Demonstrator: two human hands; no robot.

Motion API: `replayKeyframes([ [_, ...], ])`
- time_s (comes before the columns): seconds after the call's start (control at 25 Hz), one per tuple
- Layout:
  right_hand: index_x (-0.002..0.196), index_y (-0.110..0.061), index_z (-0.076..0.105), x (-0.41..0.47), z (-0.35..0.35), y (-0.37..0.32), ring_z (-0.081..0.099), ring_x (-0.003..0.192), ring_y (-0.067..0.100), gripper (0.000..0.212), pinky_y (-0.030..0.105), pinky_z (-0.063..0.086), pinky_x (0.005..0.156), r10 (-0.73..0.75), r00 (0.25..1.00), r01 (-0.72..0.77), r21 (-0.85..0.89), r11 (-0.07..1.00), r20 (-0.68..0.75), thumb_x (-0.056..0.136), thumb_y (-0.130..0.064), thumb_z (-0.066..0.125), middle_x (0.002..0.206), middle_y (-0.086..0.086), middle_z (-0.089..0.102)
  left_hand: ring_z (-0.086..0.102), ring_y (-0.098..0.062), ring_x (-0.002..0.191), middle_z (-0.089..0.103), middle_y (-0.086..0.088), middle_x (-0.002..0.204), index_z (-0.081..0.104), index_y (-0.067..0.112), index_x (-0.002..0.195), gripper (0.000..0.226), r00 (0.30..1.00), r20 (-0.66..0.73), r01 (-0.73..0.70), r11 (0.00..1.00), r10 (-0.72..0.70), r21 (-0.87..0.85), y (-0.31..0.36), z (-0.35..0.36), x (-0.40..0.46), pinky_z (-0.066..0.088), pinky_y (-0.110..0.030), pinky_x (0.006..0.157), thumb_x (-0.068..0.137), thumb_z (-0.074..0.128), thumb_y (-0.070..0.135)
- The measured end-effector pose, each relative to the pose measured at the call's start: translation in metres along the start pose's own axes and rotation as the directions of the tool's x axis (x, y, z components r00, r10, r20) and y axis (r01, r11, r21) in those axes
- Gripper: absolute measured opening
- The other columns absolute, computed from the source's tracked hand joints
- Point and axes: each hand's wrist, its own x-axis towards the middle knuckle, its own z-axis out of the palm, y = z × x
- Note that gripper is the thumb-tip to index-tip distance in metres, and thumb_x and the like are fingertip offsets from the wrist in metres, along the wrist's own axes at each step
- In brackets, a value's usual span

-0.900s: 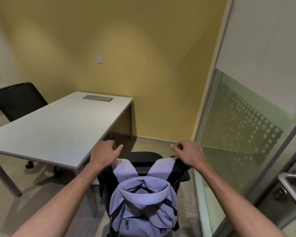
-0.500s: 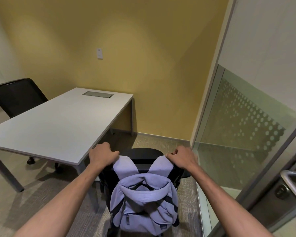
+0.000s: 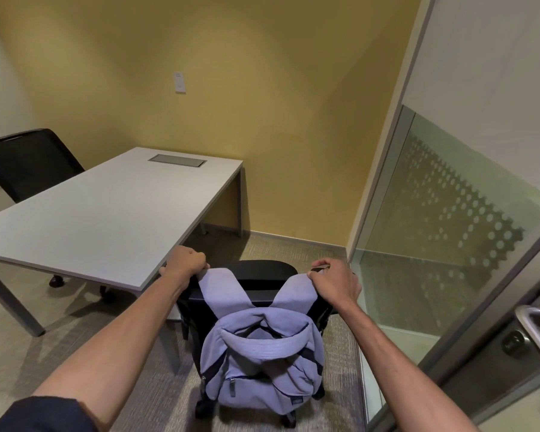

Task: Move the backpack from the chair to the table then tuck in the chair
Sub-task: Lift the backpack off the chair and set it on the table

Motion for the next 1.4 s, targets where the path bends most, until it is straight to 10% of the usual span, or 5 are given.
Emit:
replayKeyframes([
  [0.16, 0.079, -0.034, 0.069, 0.0, 0.002, 0.001, 0.056, 0.067, 0.013, 0.014, 0.024, 0.036, 0.062, -0.012, 0.999, 0.012, -0.003, 1.0, -0.047, 0.066, -0.03, 0.069, 0.056, -0.028, 0.053, 0.052, -0.019, 0.06, 0.061, -0.011, 0.069, 0.06, 0.003, 0.064, 0.02, 0.973, -0.027, 0.172, 0.793, -0.231, -0.584, -0.011, -0.042, -0.004, 0.042, -0.03, 0.05, 0.064, 0.075, -0.01],
  [0.4, 0.084, -0.033, 0.07, -0.003, 0.006, -0.002, 0.056, 0.065, 0.014, 0.019, 0.028, 0.047, 0.071, -0.045, 0.997, 0.046, 0.008, 0.999, -0.062, 0.065, -0.032, 0.072, 0.056, -0.024, 0.057, 0.05, -0.014, 0.06, 0.059, -0.007, 0.074, 0.058, 0.009, 0.067, 0.022, 0.959, -0.008, 0.175, 0.614, -0.284, -0.769, -0.055, -0.069, -0.026, 0.042, -0.023, 0.052, 0.07, 0.069, -0.01],
  [0.8, 0.098, -0.028, 0.072, -0.015, 0.01, -0.015, 0.064, 0.095, 0.024, 0.025, 0.029, 0.046, 0.08, -0.043, 0.997, 0.05, -0.11, 0.993, 0.071, 0.075, -0.039, 0.067, 0.096, -0.003, 0.073, 0.046, -0.011, 0.063, 0.058, 0.0, 0.074, 0.057, 0.017, 0.069, 0.023, 0.948, -0.04, 0.179, 0.633, -0.316, -0.753, -0.127, -0.056, -0.064, 0.038, -0.027, 0.057, 0.076, 0.072, 0.0],
  [1.12, 0.083, -0.027, 0.072, -0.03, -0.021, -0.02, 0.059, 0.062, 0.01, 0.024, 0.023, 0.045, 0.055, 0.302, 0.952, -0.26, 0.636, 0.726, 0.045, 0.071, -0.006, 0.074, 0.073, -0.01, 0.068, 0.047, -0.012, 0.058, 0.06, -0.004, 0.07, 0.062, 0.012, 0.072, 0.018, 0.962, -0.021, 0.168, 0.647, -0.273, -0.744, -0.115, -0.028, -0.086, 0.041, -0.026, 0.053, 0.08, 0.07, -0.002],
  [1.4, 0.089, -0.012, 0.075, -0.047, -0.074, -0.002, 0.052, 0.057, 0.005, 0.025, 0.009, 0.042, 0.046, 0.317, 0.947, -0.142, 0.818, 0.557, -0.052, 0.075, 0.007, 0.068, 0.072, 0.0, 0.066, 0.062, -0.015, 0.07, 0.072, -0.008, 0.081, 0.075, 0.008, 0.085, 0.032, 0.995, 0.1, 0.059, 0.76, 0.009, -0.648, -0.084, 0.01, -0.105, 0.048, -0.026, 0.061, 0.092, 0.047, -0.006],
])
